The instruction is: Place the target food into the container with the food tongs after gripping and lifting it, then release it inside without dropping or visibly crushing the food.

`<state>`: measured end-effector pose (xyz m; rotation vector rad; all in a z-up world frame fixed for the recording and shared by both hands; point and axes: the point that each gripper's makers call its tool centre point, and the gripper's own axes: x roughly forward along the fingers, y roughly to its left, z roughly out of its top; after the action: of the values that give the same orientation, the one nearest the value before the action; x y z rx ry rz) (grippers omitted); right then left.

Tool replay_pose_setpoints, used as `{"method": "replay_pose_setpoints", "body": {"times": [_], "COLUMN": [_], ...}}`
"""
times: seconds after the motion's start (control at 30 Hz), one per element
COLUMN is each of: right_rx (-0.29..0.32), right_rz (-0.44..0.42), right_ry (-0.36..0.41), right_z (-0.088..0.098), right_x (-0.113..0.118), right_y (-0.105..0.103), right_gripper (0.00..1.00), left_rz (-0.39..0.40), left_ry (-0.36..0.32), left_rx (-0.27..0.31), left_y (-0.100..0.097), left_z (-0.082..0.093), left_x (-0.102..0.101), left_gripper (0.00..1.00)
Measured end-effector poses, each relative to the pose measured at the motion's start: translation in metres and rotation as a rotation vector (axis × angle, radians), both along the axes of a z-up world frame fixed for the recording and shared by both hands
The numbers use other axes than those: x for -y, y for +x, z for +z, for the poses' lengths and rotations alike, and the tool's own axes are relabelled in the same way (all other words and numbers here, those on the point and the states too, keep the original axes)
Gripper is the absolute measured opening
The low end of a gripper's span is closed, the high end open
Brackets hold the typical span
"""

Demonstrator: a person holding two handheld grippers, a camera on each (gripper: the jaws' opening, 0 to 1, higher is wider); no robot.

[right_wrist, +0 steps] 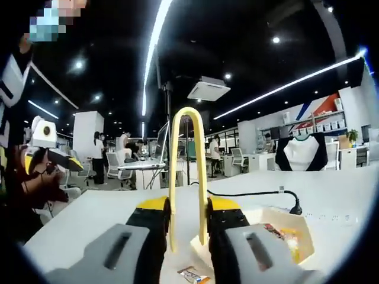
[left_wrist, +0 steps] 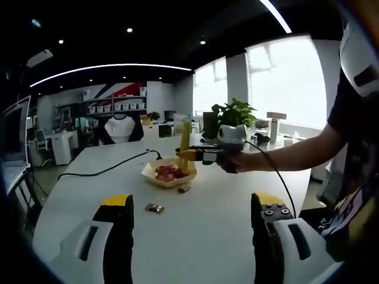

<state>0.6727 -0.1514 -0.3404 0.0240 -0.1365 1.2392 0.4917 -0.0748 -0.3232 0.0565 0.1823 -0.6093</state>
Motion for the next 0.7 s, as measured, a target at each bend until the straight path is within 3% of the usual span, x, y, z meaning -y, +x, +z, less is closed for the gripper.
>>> {"method": "replay_pose_setpoints", "body": {"times": [0.17,0.43,0.7], "right_rx": [0.027,0.014,0.049], "right_rz": [0.05,0.058,0.042], "right_ry": [-0.086,-0.121,-0.222], "right_z": [-0.018,-0.034,-0.056], "right_x": [-0.007,-0.008,-0.011], "right_y": [-0.012,-0.014,-0.016], "right_gripper": [0.21,0.21,0.21], "left_rz": [0.0,-0.004,0.003], "left_ry": [0.001,0.0,-0.002], "left_rx": [0.009,-0.001,0.003], "left_y": [0.002,0.0,0.001], "left_z": [0.003,0.0,0.002], "left_x": [0.0,0.001,-0.001], "left_gripper": [0.86,0.86,0.86]}}
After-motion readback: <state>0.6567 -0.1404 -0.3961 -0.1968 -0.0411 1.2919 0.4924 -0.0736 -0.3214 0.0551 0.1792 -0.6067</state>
